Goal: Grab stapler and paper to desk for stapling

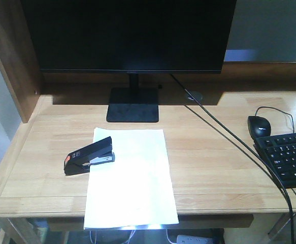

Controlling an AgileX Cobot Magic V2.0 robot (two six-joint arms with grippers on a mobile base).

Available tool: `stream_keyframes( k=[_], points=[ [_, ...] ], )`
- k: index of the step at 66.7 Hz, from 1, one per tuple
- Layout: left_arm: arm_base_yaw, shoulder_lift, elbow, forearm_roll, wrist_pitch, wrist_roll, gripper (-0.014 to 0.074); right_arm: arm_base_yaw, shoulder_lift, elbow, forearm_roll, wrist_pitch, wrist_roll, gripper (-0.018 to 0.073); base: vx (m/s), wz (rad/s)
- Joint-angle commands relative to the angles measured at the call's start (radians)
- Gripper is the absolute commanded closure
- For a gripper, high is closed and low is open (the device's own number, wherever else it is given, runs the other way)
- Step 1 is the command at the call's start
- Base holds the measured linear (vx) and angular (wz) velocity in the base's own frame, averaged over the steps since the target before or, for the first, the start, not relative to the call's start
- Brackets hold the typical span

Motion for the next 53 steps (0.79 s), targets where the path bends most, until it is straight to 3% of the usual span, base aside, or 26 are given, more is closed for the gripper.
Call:
stream_keyframes(
  k=[1, 53],
  points=[
    [0.0, -0.014, 0.013, -0.005, -0.076, 0.0, 0.0603, -0.007, -0.009, 0.022, -0.006, -0.078, -0.009, 0.0569, 0.0, 0.0],
    [0.0, -0.014, 0.013, -0.005, -0.076, 0.0, 0.0603, -0.007, -0.009, 0.022, -0.006, -0.078, -0.009, 0.0569, 0.0, 0.0]
  ],
)
